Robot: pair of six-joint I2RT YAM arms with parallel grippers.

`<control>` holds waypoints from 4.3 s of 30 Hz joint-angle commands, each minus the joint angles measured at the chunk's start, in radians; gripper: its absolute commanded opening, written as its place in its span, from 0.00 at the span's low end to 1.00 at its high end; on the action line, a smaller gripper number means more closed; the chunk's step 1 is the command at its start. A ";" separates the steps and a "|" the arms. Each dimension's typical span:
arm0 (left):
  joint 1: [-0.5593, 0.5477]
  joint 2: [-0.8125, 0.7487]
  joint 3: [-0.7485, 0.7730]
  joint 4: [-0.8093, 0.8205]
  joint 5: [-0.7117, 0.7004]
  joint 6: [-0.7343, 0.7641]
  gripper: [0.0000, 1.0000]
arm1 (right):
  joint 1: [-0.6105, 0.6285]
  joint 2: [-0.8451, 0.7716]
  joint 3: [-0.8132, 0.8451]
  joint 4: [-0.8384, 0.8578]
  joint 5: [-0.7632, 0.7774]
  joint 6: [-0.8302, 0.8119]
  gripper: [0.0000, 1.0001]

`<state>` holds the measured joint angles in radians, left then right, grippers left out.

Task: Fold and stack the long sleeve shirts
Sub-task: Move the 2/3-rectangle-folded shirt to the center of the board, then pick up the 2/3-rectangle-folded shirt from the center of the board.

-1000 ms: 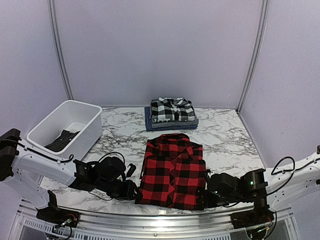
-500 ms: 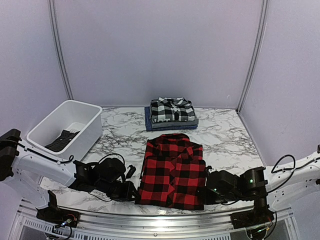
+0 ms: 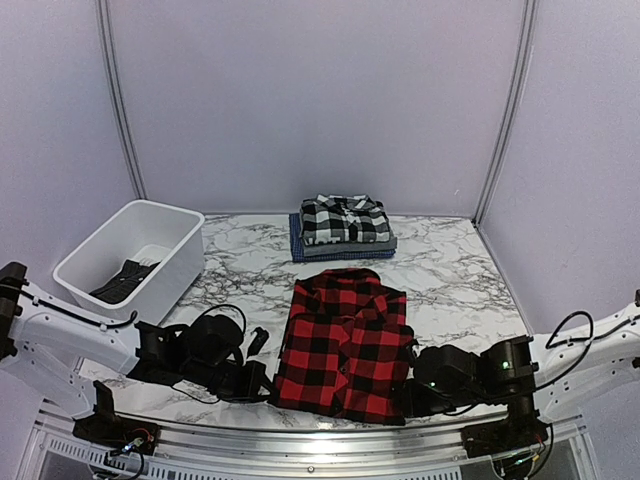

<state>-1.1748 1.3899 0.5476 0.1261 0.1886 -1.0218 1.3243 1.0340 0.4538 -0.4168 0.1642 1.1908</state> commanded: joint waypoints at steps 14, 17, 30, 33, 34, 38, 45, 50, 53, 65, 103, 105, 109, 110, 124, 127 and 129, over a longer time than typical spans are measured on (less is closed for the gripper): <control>-0.057 -0.157 -0.078 -0.072 -0.123 -0.009 0.00 | 0.084 -0.118 0.055 -0.092 0.000 -0.058 0.00; -0.057 -0.193 -0.062 -0.086 -0.140 0.016 0.00 | 0.084 -0.164 0.048 -0.084 -0.012 -0.060 0.00; -0.059 -0.281 -0.171 -0.061 -0.101 0.045 0.00 | 0.215 -0.113 -0.034 0.020 -0.026 0.019 0.00; -0.059 -0.277 -0.204 -0.060 -0.104 0.033 0.00 | 0.229 -0.165 -0.102 0.049 -0.037 0.055 0.00; -0.059 -0.269 -0.209 -0.056 -0.103 0.031 0.00 | 0.233 -0.174 -0.125 0.080 -0.045 0.058 0.00; -0.059 -0.214 -0.209 -0.035 -0.090 0.032 0.00 | 0.236 -0.113 -0.170 0.236 -0.091 0.050 0.00; -0.059 -0.174 -0.161 -0.132 -0.106 0.038 0.09 | 0.238 -0.005 -0.011 -0.008 -0.037 0.044 0.29; -0.043 -0.265 -0.065 -0.300 -0.179 0.075 0.36 | 0.218 -0.180 0.188 -0.389 0.157 0.115 0.51; 0.006 -0.291 0.011 -0.367 -0.182 0.127 0.40 | 0.099 -0.271 0.253 -0.400 0.237 0.020 0.54; 0.133 0.166 0.454 -0.288 -0.027 0.345 0.28 | -0.468 0.145 0.243 0.189 -0.230 -0.393 0.45; 0.302 0.360 0.549 -0.096 -0.078 0.225 0.36 | -0.720 0.481 0.551 0.052 -0.207 -0.725 0.54; 0.276 0.302 0.479 -0.097 -0.075 0.211 0.35 | -0.678 0.391 0.488 0.040 -0.200 -0.689 0.54; 0.213 0.195 0.346 -0.085 -0.068 0.175 0.34 | -0.608 0.176 0.309 0.027 -0.212 -0.592 0.53; 0.193 0.177 0.317 -0.082 -0.063 0.165 0.34 | -0.590 0.126 0.270 0.026 -0.218 -0.565 0.52; 0.015 0.012 0.047 0.007 -0.111 -0.011 0.26 | -0.367 -0.355 -0.117 0.193 -0.215 -0.124 0.38; 0.003 -0.008 0.017 0.007 -0.122 -0.022 0.26 | -0.277 -0.279 -0.100 0.144 -0.120 -0.100 0.38; -0.006 -0.026 -0.002 0.009 -0.134 -0.034 0.26 | -0.233 -0.236 -0.082 0.115 -0.074 -0.083 0.38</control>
<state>-1.1625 1.4113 0.5774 0.1078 0.0872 -1.0206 1.0214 0.7364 0.3378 -0.2920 -0.0154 1.0290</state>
